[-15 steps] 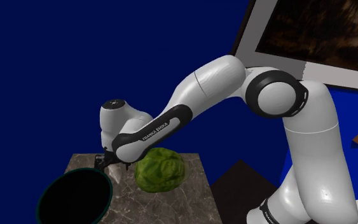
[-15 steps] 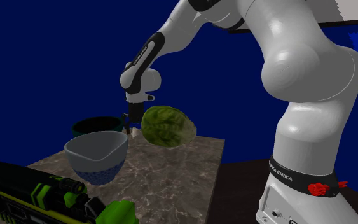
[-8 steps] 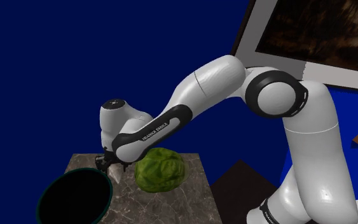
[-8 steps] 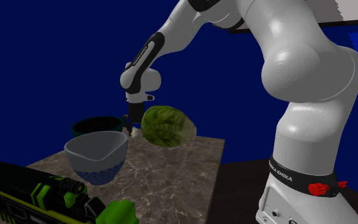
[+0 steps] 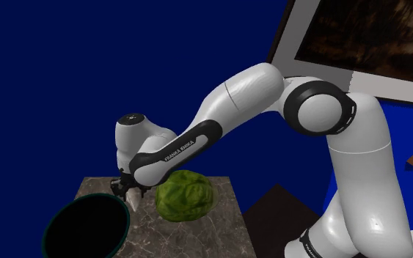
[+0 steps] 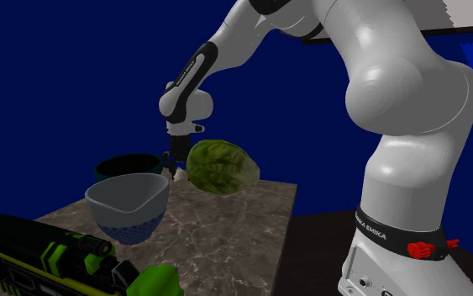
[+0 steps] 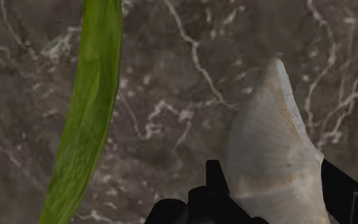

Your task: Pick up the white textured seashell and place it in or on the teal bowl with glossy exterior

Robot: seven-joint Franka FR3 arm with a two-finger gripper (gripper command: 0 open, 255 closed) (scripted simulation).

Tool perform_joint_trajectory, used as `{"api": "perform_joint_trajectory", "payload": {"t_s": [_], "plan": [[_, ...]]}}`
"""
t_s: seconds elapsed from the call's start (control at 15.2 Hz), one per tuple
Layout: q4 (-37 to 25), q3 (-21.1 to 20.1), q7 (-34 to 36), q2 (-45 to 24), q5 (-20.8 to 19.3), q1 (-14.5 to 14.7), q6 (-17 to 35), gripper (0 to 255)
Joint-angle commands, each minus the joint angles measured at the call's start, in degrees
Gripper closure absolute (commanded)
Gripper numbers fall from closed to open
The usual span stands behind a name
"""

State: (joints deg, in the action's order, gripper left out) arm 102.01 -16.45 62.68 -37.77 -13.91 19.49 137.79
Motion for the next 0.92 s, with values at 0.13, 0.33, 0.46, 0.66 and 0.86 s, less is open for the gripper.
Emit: {"api": "perform_joint_trajectory", "payload": {"t_s": [0.13, 0.33, 0.46, 0.66, 0.86], "plan": [[0.14, -0.43, -0.33, 0.72, 0.39, -0.22, -0.53, 255], [0.26, -0.9, -0.65, 2.36, 0.95, -0.56, -2.03, 255], [0.28, -1.2, -0.87, 3.42, 1.33, -0.77, -3.05, 255], [0.21, -1.64, -1.19, 4.96, 1.9, -1.08, -4.63, 255], [0.02, -2.04, -1.52, 6.44, 2.47, -1.37, -6.25, 255]]}}
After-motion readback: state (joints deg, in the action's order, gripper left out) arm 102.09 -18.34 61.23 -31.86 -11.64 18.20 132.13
